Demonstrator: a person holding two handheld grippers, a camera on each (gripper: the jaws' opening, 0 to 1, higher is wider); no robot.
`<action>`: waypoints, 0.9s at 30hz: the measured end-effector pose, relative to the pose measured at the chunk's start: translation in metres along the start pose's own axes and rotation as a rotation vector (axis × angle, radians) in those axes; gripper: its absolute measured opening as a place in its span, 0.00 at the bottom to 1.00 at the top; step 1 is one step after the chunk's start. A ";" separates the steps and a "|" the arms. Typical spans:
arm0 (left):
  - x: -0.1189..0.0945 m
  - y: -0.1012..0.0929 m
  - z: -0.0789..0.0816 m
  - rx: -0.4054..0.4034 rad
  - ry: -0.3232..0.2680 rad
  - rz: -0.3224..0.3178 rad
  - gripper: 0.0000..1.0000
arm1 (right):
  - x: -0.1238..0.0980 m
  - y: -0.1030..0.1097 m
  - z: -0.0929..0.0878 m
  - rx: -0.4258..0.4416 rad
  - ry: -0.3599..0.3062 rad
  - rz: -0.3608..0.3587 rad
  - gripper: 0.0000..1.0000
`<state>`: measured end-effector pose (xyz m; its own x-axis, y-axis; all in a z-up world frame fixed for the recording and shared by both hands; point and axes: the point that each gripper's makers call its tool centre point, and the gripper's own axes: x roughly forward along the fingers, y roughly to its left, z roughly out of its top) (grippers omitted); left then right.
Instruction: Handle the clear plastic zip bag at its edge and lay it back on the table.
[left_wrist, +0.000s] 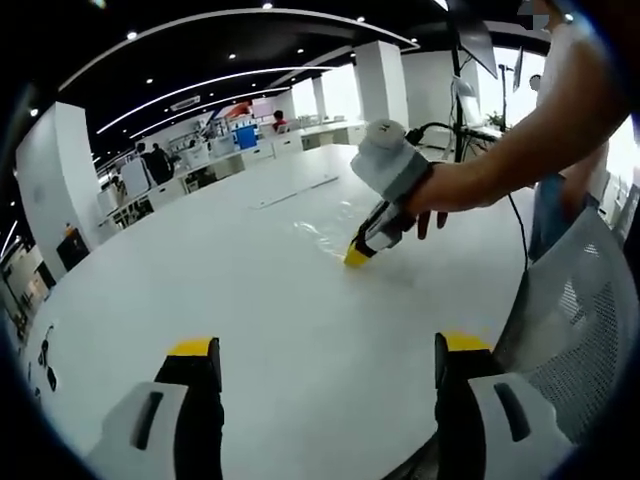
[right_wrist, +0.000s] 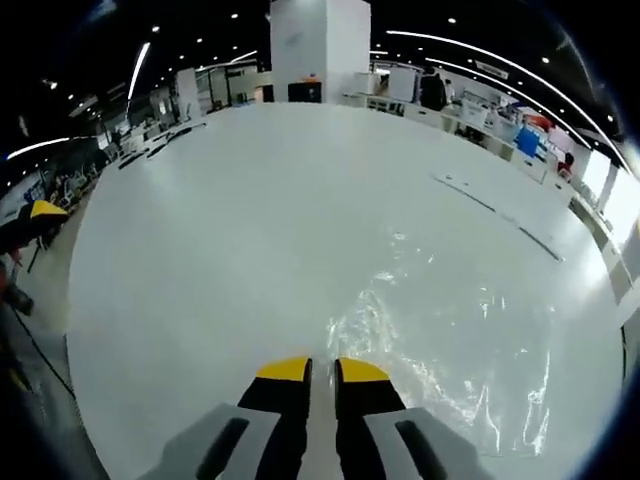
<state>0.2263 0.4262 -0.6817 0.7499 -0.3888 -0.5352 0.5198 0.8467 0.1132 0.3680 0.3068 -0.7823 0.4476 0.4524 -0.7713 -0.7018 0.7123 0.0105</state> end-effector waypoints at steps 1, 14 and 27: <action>0.000 0.000 0.000 -0.001 0.000 0.001 0.87 | -0.003 0.001 -0.004 -0.005 0.002 0.005 0.05; 0.002 -0.007 0.002 0.024 0.001 -0.016 0.86 | -0.019 -0.005 -0.019 0.001 0.017 0.012 0.06; 0.005 -0.013 0.005 0.031 -0.005 -0.033 0.86 | -0.007 -0.010 -0.008 0.068 0.001 -0.095 0.14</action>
<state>0.2249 0.4113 -0.6813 0.7337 -0.4184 -0.5353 0.5572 0.8214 0.1216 0.3676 0.2929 -0.7821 0.5098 0.3810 -0.7713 -0.6169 0.7868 -0.0191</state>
